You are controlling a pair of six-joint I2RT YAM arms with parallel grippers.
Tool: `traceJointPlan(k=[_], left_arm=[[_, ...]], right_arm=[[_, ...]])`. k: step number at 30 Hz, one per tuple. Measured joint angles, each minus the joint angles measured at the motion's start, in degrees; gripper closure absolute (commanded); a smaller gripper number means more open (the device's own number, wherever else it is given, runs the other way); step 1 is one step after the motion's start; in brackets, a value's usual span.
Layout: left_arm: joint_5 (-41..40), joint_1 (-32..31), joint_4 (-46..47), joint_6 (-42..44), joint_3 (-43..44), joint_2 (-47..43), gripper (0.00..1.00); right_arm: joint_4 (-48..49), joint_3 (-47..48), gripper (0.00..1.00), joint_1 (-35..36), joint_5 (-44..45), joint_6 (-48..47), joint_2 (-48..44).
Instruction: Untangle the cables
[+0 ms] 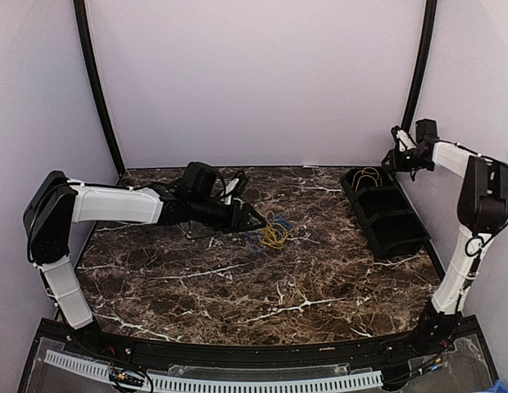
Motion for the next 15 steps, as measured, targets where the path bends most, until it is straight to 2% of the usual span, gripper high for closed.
traceJointPlan(k=[5,9,15], left_arm=[[-4.8,0.0,-2.3,2.7,0.0,-4.4,0.39],[-10.1,0.0,-2.4,4.3,-0.7,-7.4,0.44],[-14.8,0.0,-2.8,5.4,-0.9,-6.2,0.46]], right_arm=[[1.3,-5.2,0.6,0.0,-0.1,-0.4,-11.7],[4.6,-13.8,0.59,0.9,-5.5,-1.4,-18.6],[7.9,-28.1,0.6,8.5,-16.3,-3.1,-20.9]])
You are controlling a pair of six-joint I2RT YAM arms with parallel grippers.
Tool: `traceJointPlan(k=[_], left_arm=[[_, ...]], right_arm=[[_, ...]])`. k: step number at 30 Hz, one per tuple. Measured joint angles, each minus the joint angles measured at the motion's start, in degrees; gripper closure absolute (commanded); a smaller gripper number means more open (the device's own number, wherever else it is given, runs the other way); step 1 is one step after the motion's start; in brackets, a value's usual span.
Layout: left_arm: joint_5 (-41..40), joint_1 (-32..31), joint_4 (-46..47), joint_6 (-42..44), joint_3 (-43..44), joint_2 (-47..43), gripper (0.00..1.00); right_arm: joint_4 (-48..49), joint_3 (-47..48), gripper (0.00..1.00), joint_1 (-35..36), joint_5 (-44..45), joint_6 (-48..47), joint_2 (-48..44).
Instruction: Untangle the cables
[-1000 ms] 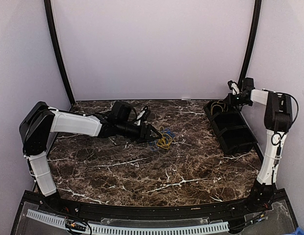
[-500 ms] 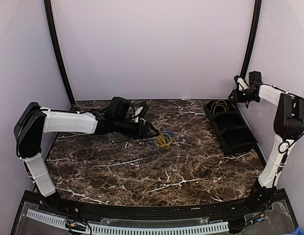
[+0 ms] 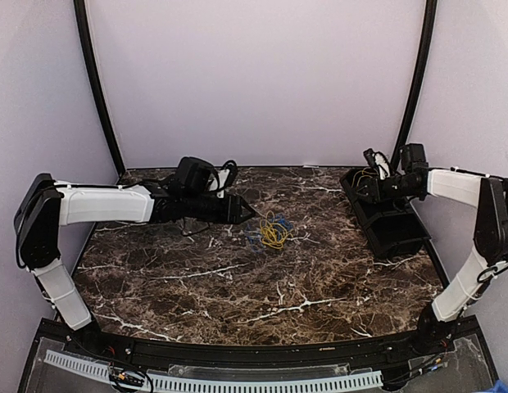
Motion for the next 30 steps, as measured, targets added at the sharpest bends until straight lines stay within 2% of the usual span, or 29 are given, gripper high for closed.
traceJointPlan(k=[3,7,11,18,24,30], left_arm=[[-0.1,0.0,0.0,-0.1,0.5,3.0,0.48],[0.4,0.0,0.0,-0.2,2.3,7.6,0.48],[1.0,0.0,-0.2,-0.6,9.4,13.9,0.45],[-0.3,0.3,-3.7,0.2,22.1,23.0,0.46],[-1.7,0.9,-7.5,1.7,28.1,28.6,0.55],[-0.6,1.4,-8.7,2.5,29.8,31.3,0.7]], right_arm=[[0.4,-2.2,0.62,4.5,-5.6,0.6,0.7],[2.0,-2.2,0.63,9.2,-8.7,0.3,2.0],[2.3,-2.2,0.63,11.8,-8.8,-0.3,3.7],[2.0,-2.0,0.63,12.1,-8.6,-1.1,5.6],[1.8,-1.2,0.64,12.1,-8.4,-2.1,5.9],[1.6,-1.1,0.64,12.1,-8.4,-2.2,7.2]])
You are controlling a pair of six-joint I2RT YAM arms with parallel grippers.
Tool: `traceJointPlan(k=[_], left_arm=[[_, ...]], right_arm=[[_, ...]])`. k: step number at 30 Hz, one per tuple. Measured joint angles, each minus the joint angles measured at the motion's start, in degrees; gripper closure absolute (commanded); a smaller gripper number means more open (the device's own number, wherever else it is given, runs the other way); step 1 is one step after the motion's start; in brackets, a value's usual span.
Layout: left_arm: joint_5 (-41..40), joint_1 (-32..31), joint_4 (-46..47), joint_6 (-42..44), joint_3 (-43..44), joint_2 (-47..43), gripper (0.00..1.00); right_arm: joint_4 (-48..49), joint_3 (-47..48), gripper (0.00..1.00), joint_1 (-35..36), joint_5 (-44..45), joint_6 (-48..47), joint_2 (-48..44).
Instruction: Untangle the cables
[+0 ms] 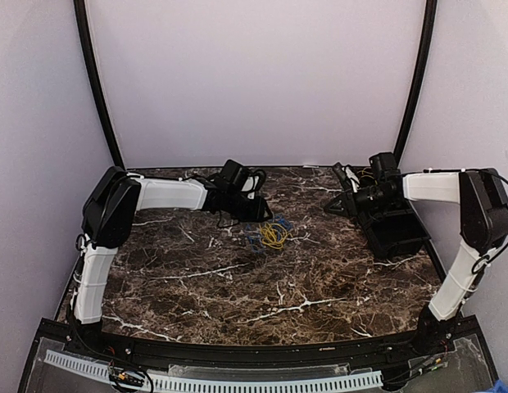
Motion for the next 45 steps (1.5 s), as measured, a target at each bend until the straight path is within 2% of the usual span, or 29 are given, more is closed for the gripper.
traceJointPlan(k=[6,16,20,24,32,37,45], left_arm=[[1.9,0.4,0.6,0.0,0.0,0.2,0.84],[9.4,0.4,6.7,1.3,-1.0,-0.2,0.97],[15.3,0.5,12.8,1.6,-9.1,-5.0,0.99],[19.0,0.1,14.9,2.2,-15.2,-12.7,0.99],[21.9,-2.2,19.4,4.9,-24.4,-29.0,0.99],[21.8,-4.4,23.3,5.0,-32.2,-33.0,0.99],[20.5,-6.4,25.9,4.3,-38.6,-34.4,0.99]], right_arm=[[-0.3,0.4,0.65,0.0,0.0,0.0,1.4],[-0.6,0.6,0.63,0.0,-0.3,-1.2,1.9],[-3.0,1.8,0.59,0.6,-0.1,-2.9,1.4],[-6.2,3.9,0.55,3.1,0.7,-5.9,-2.8],[-8.8,9.6,0.51,16.7,4.5,-12.4,-11.9],[-9.4,9.4,0.51,24.0,7.0,-14.0,-10.3],[-10.7,8.0,0.58,27.0,6.7,-14.6,-8.5]])
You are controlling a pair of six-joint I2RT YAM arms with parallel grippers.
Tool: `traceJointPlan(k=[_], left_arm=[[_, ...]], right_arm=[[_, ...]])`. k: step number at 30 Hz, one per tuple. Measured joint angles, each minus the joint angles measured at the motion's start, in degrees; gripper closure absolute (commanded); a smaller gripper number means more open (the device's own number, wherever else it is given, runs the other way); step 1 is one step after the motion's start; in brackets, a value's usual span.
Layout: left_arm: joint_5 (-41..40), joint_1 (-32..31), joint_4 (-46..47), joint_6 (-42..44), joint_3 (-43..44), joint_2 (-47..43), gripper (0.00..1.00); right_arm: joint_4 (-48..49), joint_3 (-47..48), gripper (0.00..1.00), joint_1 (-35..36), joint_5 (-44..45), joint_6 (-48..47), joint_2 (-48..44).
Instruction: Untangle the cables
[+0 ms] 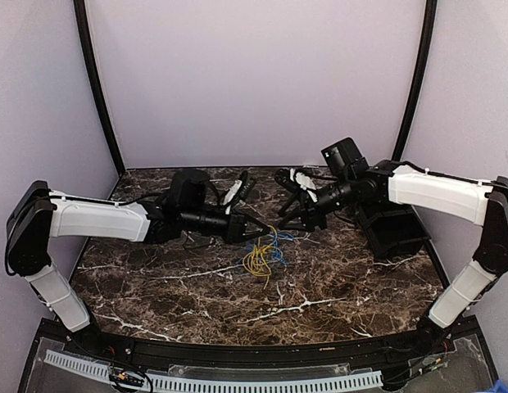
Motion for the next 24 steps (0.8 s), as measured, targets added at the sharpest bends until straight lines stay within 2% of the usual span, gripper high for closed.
traceJointPlan(k=[10,20,24], left_arm=[[-1.1,-0.6,3.0,-0.7,-2.2,-2.8,0.99],[-1.1,-0.9,4.6,-1.1,-2.2,-2.8,0.99],[-1.1,-1.0,4.9,-1.3,-2.2,-2.8,0.99]], right_arm=[[-2.2,0.0,0.61,1.7,-3.1,-0.5,2.4],[-3.2,0.8,0.7,1.9,-5.5,-0.4,2.6],[-3.1,1.3,0.69,1.9,-5.9,-0.1,2.6]])
